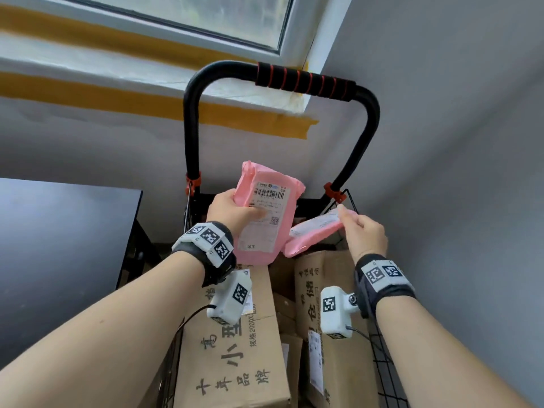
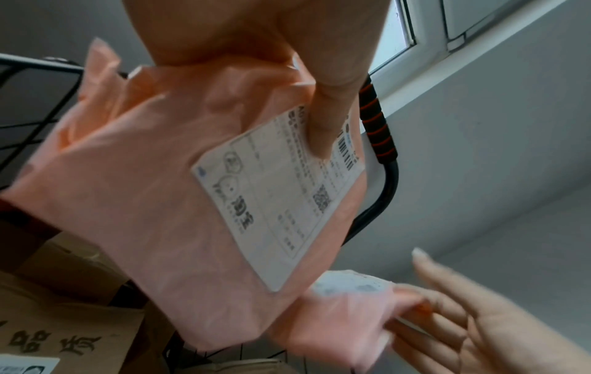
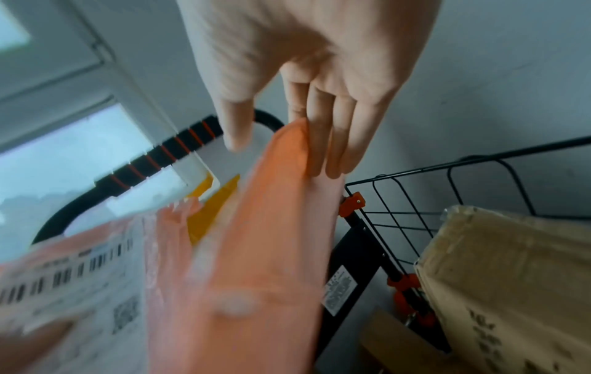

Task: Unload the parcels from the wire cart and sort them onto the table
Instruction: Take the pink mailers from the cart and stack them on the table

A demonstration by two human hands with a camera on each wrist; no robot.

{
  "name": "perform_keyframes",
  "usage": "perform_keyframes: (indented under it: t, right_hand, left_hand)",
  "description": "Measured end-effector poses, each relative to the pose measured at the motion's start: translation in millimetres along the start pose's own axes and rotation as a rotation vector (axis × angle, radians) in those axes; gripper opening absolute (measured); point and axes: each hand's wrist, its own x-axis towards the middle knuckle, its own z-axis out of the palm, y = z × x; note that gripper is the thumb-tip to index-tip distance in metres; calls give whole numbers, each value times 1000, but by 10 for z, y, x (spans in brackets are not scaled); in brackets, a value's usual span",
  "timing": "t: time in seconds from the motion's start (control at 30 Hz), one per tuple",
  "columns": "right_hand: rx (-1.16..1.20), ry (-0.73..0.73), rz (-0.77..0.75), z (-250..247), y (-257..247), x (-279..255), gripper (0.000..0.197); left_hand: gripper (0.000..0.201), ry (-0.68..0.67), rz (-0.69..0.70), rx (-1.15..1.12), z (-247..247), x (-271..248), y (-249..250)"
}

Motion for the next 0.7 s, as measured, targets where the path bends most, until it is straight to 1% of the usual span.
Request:
perform_keyframes:
  t: [0.03,0.1,0.17,0.23,0.33,0.47,0.5,0.6,0.67,0.7]
  right_hand:
    - [21,16,1,-31,1,-70,30]
    - [45,60,22,-77,20,-178,14]
    - [96,93,61,-113,35,-273,18]
    - [205,75,95,-131,18,-377,24]
    - [354,-15,107,-142,-21,-590,38]
    - [481,-131,51,-148,-101,-1028,61]
    - [557,-159,53,-165,-132,-1172,61]
    - [771,-297,112,-202,-256,-1648,48]
    - [839,-383,141,-193,-317,-1889,45]
    - [864,-426,151,-184,-358,-2015,44]
  left_hand:
    - [19,-6,5,-8,-24,-60,17]
    - [19,-19,6,-45,-80,-189,65]
    - [19,-47,4,-85,-147,-332,121]
    - [19,-81,7,-130,-225,-497,180]
    - [17,-119,0,-170,-342,-745,223]
    - [15,-143,-46,-164,-485,-1104,175]
    - [16,-154,-67,-156,-522,-1215,152]
    - [25,-180,-104,-189,-648,-1608,88]
    - [29,-167,-75,-210,-762,-1843,77]
    - [26,-151,-52,-216,-844,-1972,93]
